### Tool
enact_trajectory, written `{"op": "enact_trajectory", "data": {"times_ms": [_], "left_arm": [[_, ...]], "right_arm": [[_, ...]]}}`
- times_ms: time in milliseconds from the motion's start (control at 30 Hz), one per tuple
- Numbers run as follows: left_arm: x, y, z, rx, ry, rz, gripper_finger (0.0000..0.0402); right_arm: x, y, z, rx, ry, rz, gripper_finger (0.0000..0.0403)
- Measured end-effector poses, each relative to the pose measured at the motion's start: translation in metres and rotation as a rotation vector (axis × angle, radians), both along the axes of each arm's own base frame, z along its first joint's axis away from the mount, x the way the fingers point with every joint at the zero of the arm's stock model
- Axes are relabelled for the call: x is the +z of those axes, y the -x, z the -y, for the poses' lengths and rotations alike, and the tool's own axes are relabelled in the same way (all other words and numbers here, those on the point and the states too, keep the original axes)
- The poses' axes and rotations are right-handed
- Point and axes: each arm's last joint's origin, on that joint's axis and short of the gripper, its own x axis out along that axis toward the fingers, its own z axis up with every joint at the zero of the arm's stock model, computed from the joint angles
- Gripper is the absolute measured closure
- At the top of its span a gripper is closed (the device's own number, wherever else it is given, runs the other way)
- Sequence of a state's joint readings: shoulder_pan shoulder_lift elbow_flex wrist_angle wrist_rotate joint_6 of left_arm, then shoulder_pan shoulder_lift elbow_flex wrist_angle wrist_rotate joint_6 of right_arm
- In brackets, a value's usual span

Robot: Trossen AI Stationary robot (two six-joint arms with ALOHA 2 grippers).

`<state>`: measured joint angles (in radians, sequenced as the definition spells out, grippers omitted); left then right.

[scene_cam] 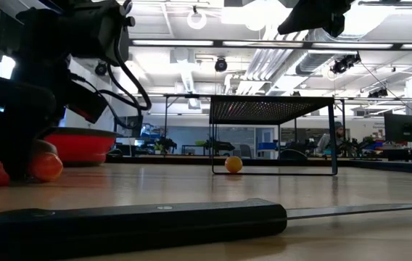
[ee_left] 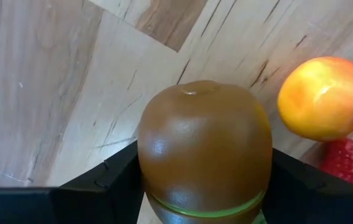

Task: Pick & Place Fruit
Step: Put the brown kiwi into the strainer bowl

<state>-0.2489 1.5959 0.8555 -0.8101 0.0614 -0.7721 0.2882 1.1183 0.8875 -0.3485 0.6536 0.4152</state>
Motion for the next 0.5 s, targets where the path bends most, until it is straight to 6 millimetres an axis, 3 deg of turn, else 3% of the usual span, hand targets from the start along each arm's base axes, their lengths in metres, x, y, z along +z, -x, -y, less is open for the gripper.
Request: {"op": "enact_trajectory", "data": {"times_ms": [500], "left_arm": [[0.022, -0.014, 0.002, -0.111, -0.059, 0.053, 0.0165]], "right_arm": [[0.0, 0.0, 0.0, 0.001, 0.0, -0.001, 0.04]]}}
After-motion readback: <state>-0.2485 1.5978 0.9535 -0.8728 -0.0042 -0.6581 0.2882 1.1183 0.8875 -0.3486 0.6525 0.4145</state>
